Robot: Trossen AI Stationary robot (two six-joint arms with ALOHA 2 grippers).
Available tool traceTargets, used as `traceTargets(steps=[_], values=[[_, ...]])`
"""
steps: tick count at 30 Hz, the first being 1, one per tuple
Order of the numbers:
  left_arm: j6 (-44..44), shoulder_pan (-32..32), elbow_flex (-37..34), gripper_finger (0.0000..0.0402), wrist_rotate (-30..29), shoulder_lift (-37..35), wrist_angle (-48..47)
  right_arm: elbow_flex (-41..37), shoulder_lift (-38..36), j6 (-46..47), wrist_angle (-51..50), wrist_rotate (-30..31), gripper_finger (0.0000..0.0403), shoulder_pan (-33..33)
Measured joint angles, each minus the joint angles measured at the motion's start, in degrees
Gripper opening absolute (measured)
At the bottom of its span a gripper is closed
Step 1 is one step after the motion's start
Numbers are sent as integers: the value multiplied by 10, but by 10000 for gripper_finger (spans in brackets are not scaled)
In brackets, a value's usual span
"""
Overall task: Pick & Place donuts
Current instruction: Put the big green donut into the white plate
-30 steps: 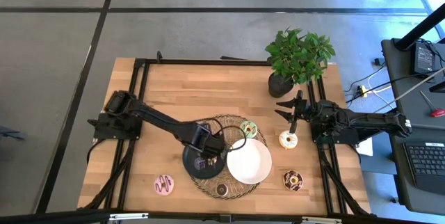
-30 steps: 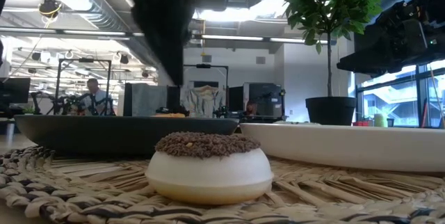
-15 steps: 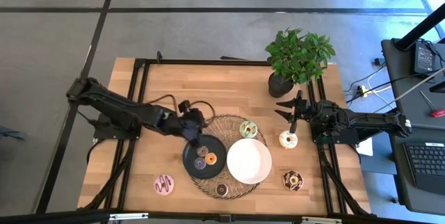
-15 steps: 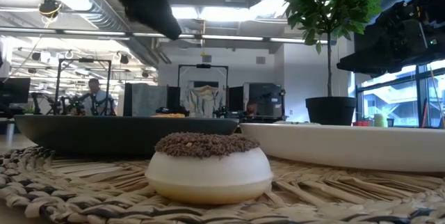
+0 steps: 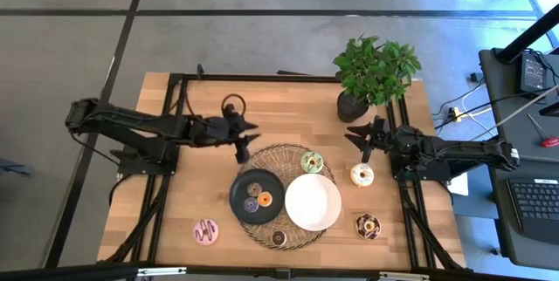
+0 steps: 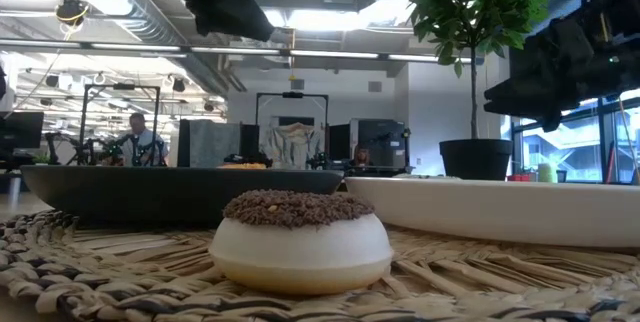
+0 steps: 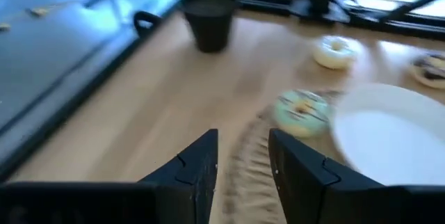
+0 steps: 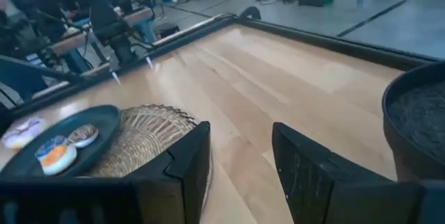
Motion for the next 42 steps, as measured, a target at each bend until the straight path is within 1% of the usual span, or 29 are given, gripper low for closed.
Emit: traceTargets(steps=[2, 5, 6, 7, 9, 10, 12, 13, 15, 16, 18, 20, 21, 25, 27, 31, 37, 42], values=[[-12, 7, 0, 122, -5, -4, 0, 0, 12, -23, 1, 0, 157, 0], [-26, 11, 0, 120, 1, -3, -1, 0, 34, -110, 2, 5, 157, 0], [-27, 11, 0, 120, 13, 0, 1, 0, 42, -137, 1, 9, 157, 0], [-24, 10, 0, 120, 36, 4, 3, 0, 50, -160, 2, 11, 157, 0], [8, 3, -5, 121, 92, 13, 17, 0, 66, -196, 7, 11, 157, 0], [28, -2, -14, 122, 127, 17, 54, 0, 74, -202, 16, 11, 157, 0], [48, -10, -44, 123, 200, 23, 173, 2, 89, -184, 51, 6, 157, 0], [52, -12, -57, 124, 244, 23, 226, 11, 96, -170, 53, -8, 157, 0], [52, -11, -85, 125, 330, 20, 317, 37, 112, -156, 39, -55, 157, 2], [52, -11, -101, 125, 361, 15, 347, 52, 122, -149, 24, -80, 157, 4], [54, -13, -130, 124, 396, 8, 400, 78, 146, -131, -5, -99, 157, 10], [60, -19, -156, 123, 397, 2, 434, 104, 174, -120, -29, -100, 157, 15], [60, -20, -168, 122, 386, 1, 446, 115, 191, -118, -38, -100, 157, 17], [48, -21, -194, 121, 311, 1, 478, 158, 270, -116, -48, -116, 157, 29], [45, -21, -201, 121, 276, 1, 476, 176, 315, -115, -44, -121, 157, 32], [44, -21, -204, 122, 232, 1, 475, 209, 412, -103, -31, -121, 157, 32], [43, -21, -204, 118, 224, 1, 478, 259, 547, -104, -21, -121, 157, 41], [43, -21, -203, 120, 221, 1, 479, 302, 637, -90, -18, -121, 157, 50]])
